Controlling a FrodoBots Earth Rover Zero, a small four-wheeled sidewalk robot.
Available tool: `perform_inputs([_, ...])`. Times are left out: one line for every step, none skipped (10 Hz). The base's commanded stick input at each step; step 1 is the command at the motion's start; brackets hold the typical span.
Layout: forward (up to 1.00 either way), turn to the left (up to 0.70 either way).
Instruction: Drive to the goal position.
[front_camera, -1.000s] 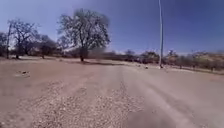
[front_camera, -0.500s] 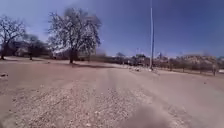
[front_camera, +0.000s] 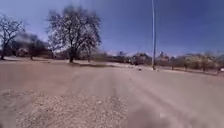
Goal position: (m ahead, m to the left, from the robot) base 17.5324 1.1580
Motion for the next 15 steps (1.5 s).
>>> perform_inputs([1.00,0.00])
perform_inputs([1.00,0.00])
perform_inputs([1.00,0.00])
perform_inputs([1.00,0.00])
perform_inputs([1.00,0.00])
perform_inputs([1.00,0.00])
perform_inputs([1.00,0.00])
perform_inputs([1.00,0.00])
perform_inputs([1.00,0.00])
perform_inputs([1.00,0.00])
perform_inputs([1.00,0.00])
perform_inputs([1.00,0.00])
perform_inputs([1.00,0.00])
perform_inputs([1.00,-0.06])
perform_inputs([1.00,-0.18])
